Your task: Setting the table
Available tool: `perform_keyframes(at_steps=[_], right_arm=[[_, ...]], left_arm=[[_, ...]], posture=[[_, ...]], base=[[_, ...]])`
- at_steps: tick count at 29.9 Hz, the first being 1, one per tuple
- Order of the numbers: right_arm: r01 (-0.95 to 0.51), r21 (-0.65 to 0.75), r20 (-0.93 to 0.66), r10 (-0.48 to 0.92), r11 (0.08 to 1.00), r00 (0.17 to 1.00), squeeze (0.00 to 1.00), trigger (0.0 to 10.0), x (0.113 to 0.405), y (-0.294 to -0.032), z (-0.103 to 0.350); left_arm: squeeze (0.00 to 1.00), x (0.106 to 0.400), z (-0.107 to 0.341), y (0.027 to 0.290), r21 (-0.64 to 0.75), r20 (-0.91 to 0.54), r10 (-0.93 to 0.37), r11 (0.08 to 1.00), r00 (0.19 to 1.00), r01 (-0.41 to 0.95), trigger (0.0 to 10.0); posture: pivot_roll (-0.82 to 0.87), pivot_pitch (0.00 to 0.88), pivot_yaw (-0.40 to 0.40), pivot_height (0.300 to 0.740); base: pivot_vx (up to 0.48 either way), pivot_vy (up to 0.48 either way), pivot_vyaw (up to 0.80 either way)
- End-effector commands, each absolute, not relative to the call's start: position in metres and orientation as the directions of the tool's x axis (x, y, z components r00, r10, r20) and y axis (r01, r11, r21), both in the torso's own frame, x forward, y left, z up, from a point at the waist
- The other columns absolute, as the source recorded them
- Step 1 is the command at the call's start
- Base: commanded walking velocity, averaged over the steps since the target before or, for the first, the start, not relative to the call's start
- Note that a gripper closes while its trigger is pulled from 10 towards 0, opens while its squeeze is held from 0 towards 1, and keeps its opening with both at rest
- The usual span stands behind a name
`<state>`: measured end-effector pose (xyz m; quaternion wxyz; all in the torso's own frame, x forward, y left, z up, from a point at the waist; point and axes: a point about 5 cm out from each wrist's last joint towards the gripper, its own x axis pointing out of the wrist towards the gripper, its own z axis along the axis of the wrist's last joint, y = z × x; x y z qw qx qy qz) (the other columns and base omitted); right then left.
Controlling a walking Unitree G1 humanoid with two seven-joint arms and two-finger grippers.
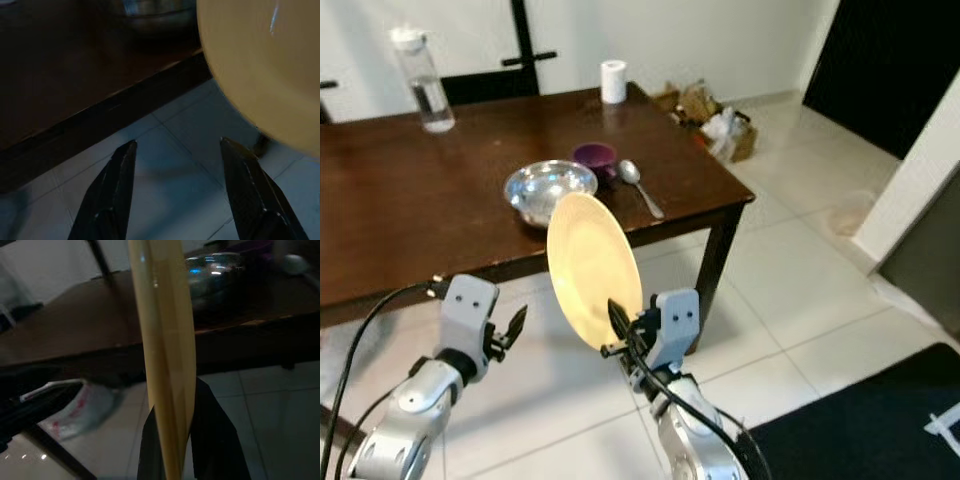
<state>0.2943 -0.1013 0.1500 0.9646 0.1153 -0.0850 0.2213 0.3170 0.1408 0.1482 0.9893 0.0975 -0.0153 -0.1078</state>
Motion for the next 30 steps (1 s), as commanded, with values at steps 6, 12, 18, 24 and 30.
perform_keyframes(at_steps=[6, 12, 18, 24, 30], right_arm=[[-0.459, 0.194, 0.210, 0.420, 0.867, 0.883, 0.00, 10.0, 0.292, -0.098, 0.147], [-0.454, 0.199, 0.234, 0.408, 0.868, 0.882, 0.00, 10.0, 0.293, -0.099, 0.155], [-0.435, 0.252, 0.268, 0.369, 0.865, 0.890, 0.00, 10.0, 0.298, -0.104, 0.166], [-0.347, 0.308, 0.278, 0.265, 0.886, 0.923, 0.00, 10.0, 0.304, -0.116, 0.171], [-0.271, 0.384, 0.309, 0.153, 0.883, 0.939, 0.00, 10.0, 0.309, -0.128, 0.183]], left_arm=[[0.00, 0.315, 0.140, 0.143, 0.195, -0.024, -0.202, 0.960, 0.979, 0.202, 10.0], [0.00, 0.319, 0.151, 0.147, 0.210, 0.012, -0.167, 0.964, 0.986, 0.161, 10.0], [0.00, 0.328, 0.170, 0.160, 0.215, 0.067, -0.099, 0.973, 0.993, 0.083, 10.0], [0.00, 0.334, 0.186, 0.170, 0.218, 0.123, -0.049, 0.976, 0.991, 0.021, 10.0], [0.00, 0.337, 0.190, 0.171, 0.233, 0.145, -0.034, 0.972, 0.989, -0.001, 10.0]], posture=[[0.06, 0.120, 0.054, 0.740], [0.06, 0.123, 0.055, 0.740], [0.06, 0.127, 0.053, 0.740], [0.07, 0.129, 0.056, 0.740], [0.06, 0.130, 0.060, 0.740]], base=[[0.000, 0.000, 0.78], [0.000, 0.000, 0.78], [0.000, 0.000, 0.78], [0.000, 0.000, 0.78], [0.385, 0.244, 0.07]])
